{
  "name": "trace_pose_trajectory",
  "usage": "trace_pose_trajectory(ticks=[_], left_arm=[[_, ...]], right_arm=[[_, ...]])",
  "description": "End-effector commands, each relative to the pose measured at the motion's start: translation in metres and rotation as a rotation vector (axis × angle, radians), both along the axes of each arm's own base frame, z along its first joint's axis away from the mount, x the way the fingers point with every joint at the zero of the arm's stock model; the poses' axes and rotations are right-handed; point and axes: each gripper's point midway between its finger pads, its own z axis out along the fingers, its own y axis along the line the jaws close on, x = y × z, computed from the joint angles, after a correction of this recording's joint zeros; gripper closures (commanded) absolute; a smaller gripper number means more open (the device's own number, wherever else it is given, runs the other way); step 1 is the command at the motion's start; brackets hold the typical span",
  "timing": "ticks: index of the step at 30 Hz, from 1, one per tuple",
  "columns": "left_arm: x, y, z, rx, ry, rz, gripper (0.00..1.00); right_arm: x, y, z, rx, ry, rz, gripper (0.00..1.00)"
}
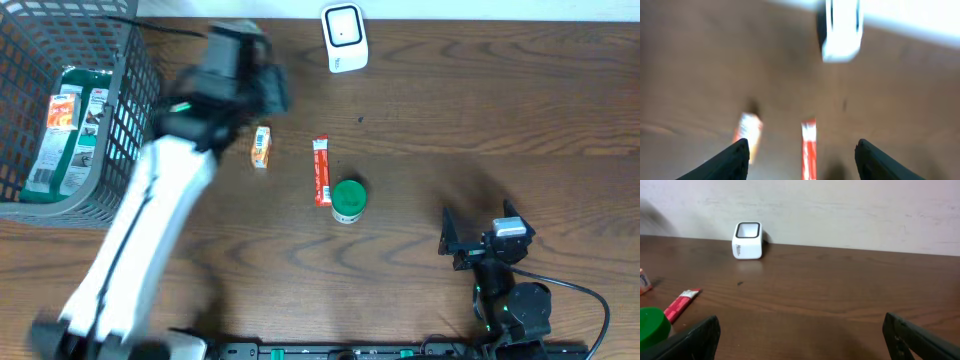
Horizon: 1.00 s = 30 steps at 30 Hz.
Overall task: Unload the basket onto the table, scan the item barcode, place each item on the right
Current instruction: 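Carry the red packet under the scanner and lay it beside the jar, then reach the left gripper into the basket and grasp the light green wipes pack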
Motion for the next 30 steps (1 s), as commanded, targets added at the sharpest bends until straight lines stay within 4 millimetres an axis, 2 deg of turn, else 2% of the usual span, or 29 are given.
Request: trace_pose_trajectory(ticks=[1, 4, 6, 8, 11, 13, 16, 21, 24, 30], left_arm=[[-0.013, 0.086, 0.059, 0.134, -0.156, 0.222, 0.29], [-0.026, 0.146, 0.082, 0.18, -0.207, 0.359, 0.28], [-0.034, 0.182, 0.086, 0.189, -0.21, 0.452, 0.28], [-0.042, 0.223, 0.082, 0.203, -0.187, 0.559, 0.28], [-0.048, 0.269, 0.067, 0.214, -0.134, 0.67, 0.28], [-0.047, 0.293, 0.049, 0.206, -0.083, 0.714, 0.28], [-0.036, 0.313, 0.015, 0.154, -0.003, 0.718, 0.28], [-0.007, 0.33, -0.041, 0.079, 0.085, 0.689, 0.28], [0.006, 0.337, -0.073, 0.072, 0.132, 0.686, 0.27], [0.016, 0.341, -0.14, 0.055, 0.269, 0.676, 0.27]], right_arm=[[0.0, -0.003, -0.001, 0.016, 0.005, -0.015, 0.01], [0.0, -0.003, -0.001, 0.016, 0.005, -0.015, 0.01], [0.0, -0.003, -0.001, 0.016, 0.006, -0.015, 0.01], [0.0, -0.003, -0.001, 0.016, 0.005, -0.015, 0.01], [0.0, -0.003, -0.001, 0.016, 0.005, -0.015, 0.01], [0.0, -0.003, -0.001, 0.016, 0.005, -0.015, 0.01], [0.0, -0.003, -0.001, 0.016, 0.005, -0.015, 0.01], [0.0, -0.003, -0.001, 0.016, 0.005, -0.015, 0.01], [0.0, -0.003, -0.001, 0.016, 0.005, -0.015, 0.01], [0.0, -0.003, -0.001, 0.016, 0.005, -0.015, 0.01]])
